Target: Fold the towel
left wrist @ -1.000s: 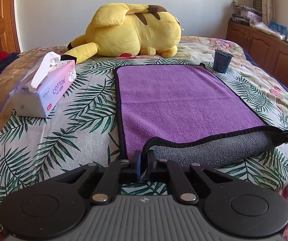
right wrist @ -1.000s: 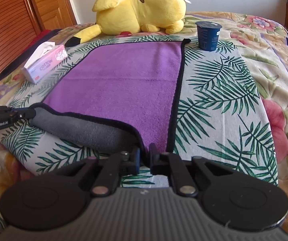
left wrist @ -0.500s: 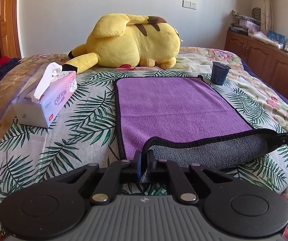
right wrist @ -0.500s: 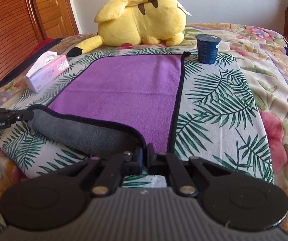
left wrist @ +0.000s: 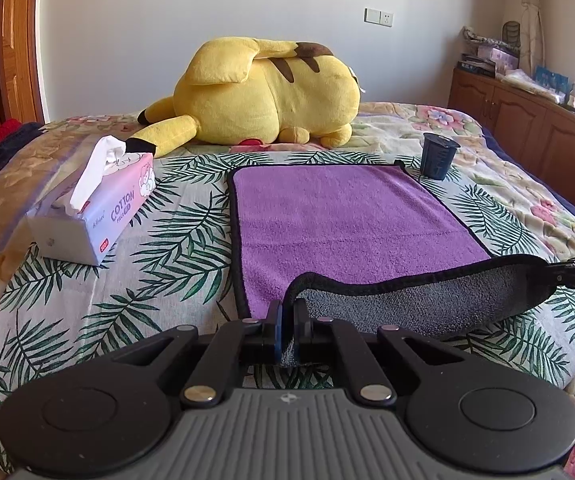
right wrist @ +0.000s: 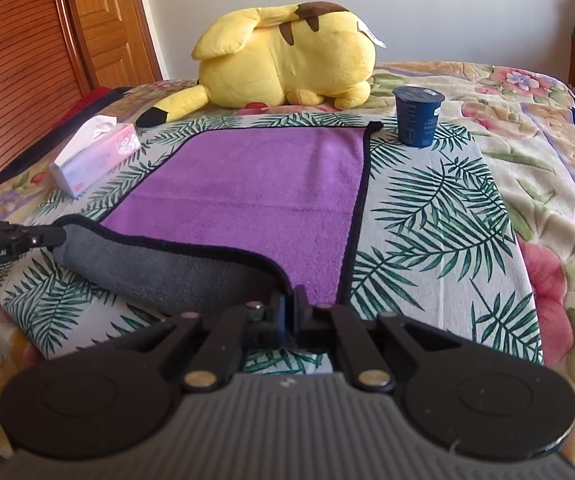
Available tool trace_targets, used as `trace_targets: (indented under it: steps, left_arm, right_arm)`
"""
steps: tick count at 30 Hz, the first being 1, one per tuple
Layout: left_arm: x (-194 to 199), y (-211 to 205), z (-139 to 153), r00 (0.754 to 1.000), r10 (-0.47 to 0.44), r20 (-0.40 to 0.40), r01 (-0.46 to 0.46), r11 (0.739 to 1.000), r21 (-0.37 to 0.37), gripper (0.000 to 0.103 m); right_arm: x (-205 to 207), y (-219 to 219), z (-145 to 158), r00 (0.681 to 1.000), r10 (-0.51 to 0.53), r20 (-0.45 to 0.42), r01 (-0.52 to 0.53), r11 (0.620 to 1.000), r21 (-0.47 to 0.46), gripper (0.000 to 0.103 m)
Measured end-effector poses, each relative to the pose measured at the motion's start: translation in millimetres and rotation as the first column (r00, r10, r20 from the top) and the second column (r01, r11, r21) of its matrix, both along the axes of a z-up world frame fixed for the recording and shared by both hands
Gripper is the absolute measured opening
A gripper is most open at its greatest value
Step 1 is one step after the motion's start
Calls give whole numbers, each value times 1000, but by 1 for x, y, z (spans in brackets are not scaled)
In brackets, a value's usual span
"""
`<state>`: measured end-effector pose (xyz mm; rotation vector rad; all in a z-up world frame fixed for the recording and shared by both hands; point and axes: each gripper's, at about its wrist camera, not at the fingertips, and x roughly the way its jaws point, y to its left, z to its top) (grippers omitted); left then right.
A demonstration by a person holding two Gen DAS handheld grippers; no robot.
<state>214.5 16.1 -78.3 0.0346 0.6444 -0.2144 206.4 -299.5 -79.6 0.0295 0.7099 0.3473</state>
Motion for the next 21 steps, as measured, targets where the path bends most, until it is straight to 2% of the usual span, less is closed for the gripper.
trace_targets:
  steps: [12, 21]
  left_arm:
    - [2, 0, 10, 1000, -7, 21, 7, 1000, -9, 0]
    - [16, 0, 4, 1000, -13, 10, 13, 1000, 3, 0]
  right_arm:
    - [7, 0, 3, 1000, 11, 27, -11, 1000, -4, 4]
    - [19, 3, -1, 999, 34, 32, -33, 999, -22, 4]
